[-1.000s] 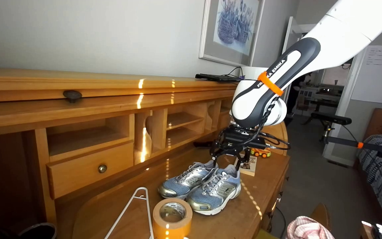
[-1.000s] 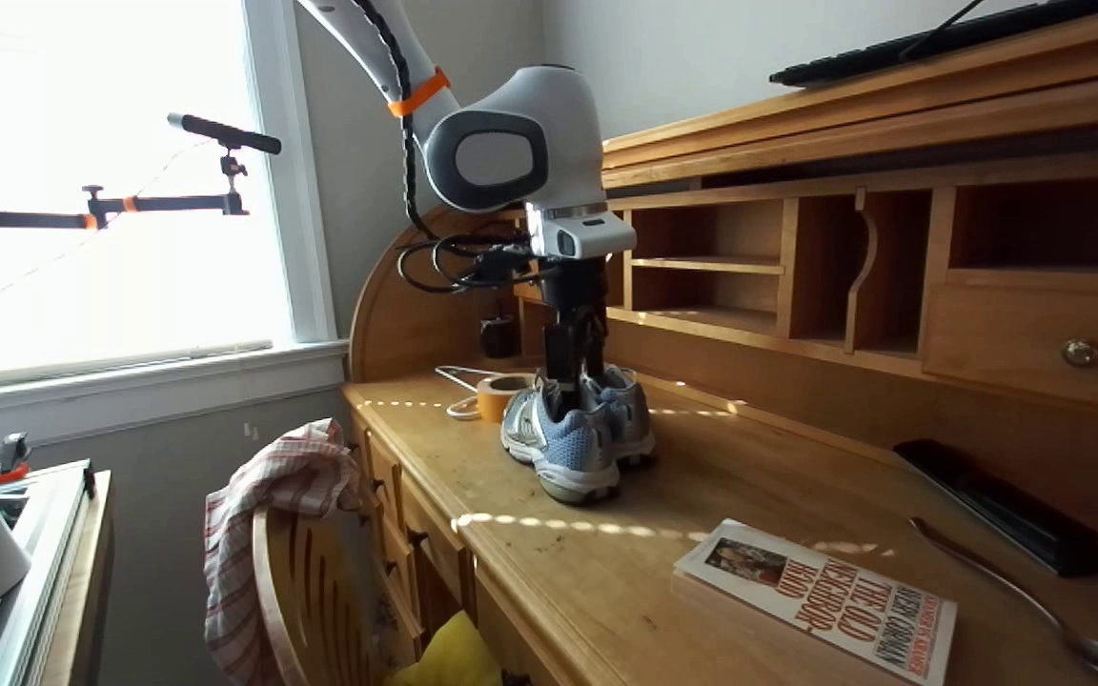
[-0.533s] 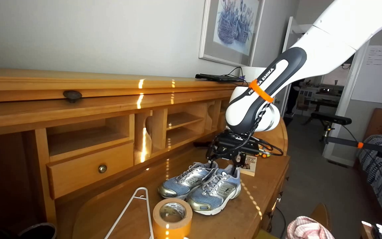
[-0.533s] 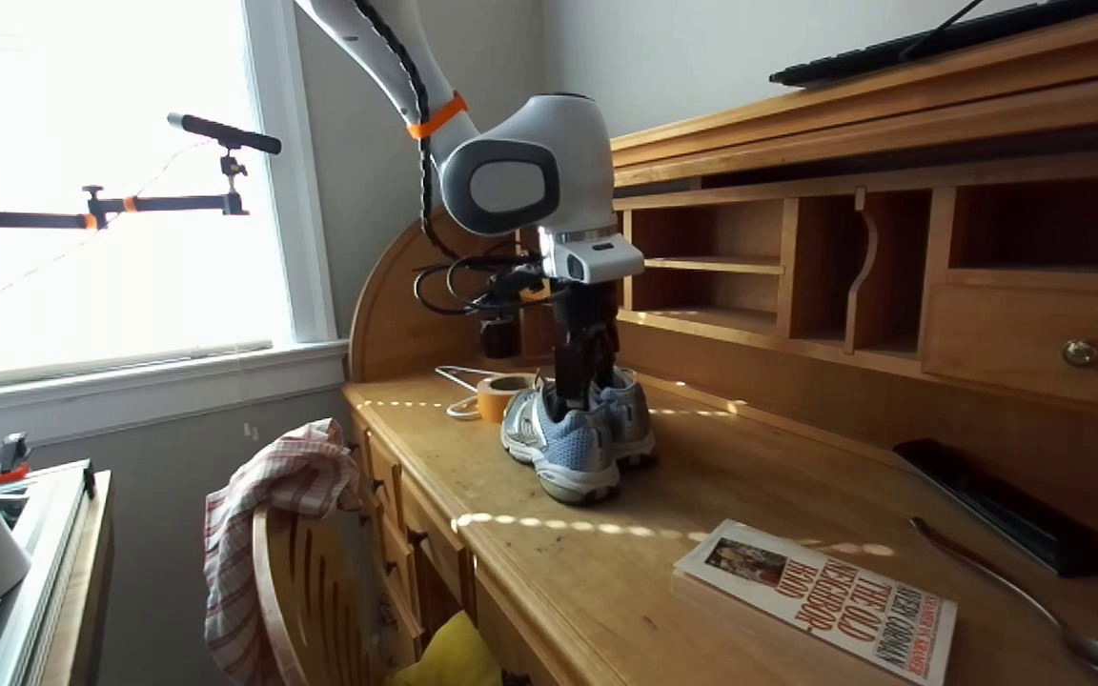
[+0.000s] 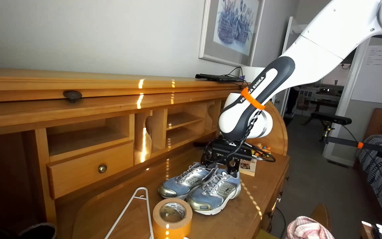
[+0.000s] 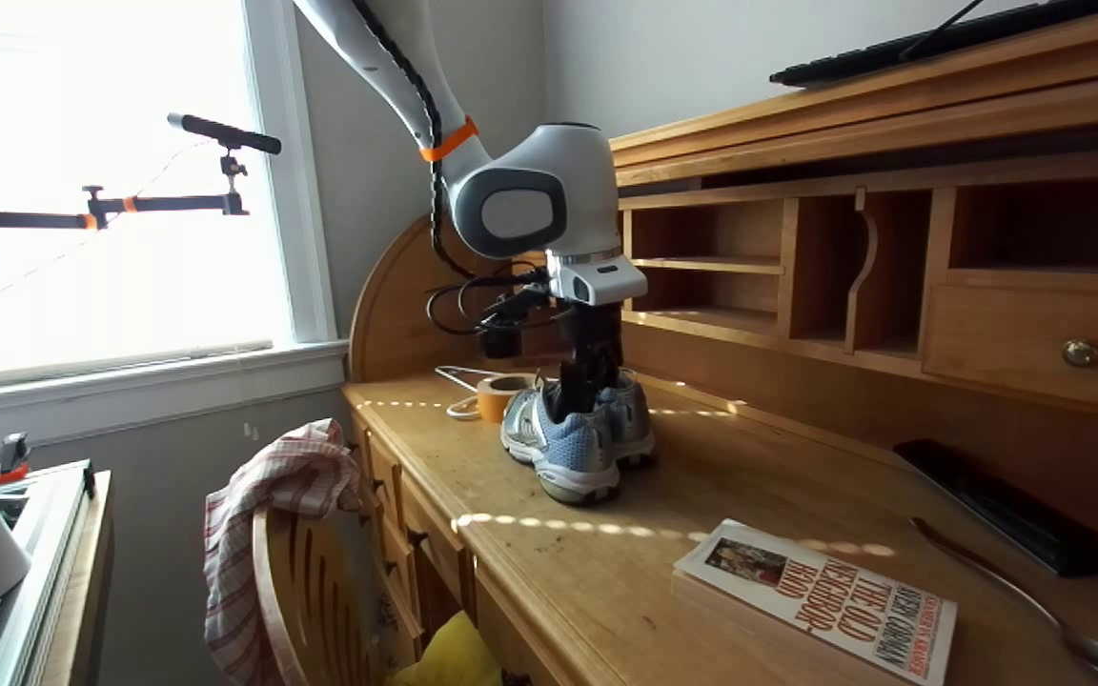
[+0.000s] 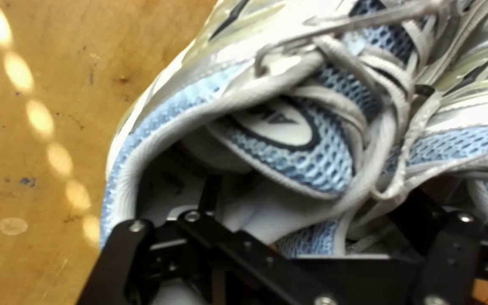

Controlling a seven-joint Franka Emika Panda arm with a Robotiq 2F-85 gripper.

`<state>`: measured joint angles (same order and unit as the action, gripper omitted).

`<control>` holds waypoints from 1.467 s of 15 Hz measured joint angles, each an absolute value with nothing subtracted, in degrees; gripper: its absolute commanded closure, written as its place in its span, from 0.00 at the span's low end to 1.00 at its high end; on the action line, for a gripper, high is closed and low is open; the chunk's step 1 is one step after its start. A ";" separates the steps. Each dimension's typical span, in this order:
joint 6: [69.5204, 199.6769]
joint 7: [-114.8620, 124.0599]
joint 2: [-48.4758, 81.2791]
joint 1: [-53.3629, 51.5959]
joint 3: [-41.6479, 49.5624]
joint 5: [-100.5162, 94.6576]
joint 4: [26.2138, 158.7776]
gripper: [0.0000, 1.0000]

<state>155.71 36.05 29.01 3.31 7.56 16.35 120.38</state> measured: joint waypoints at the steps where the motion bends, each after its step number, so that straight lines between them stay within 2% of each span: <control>1: 155.71 36.06 29.44 3.11 7.62 16.35 120.05 0.40; 5: 155.71 35.79 30.76 2.94 7.91 16.27 119.24 0.69; 7: 155.71 35.77 30.80 2.94 8.09 16.27 118.79 0.73; 10: 155.87 35.77 30.79 2.97 8.18 16.27 118.15 0.92; 13: 157.60 35.76 30.93 3.01 8.06 16.35 117.72 0.96; 22: 159.73 31.57 29.51 4.51 8.12 16.40 117.67 0.96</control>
<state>159.73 31.57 29.51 4.51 8.12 16.40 117.67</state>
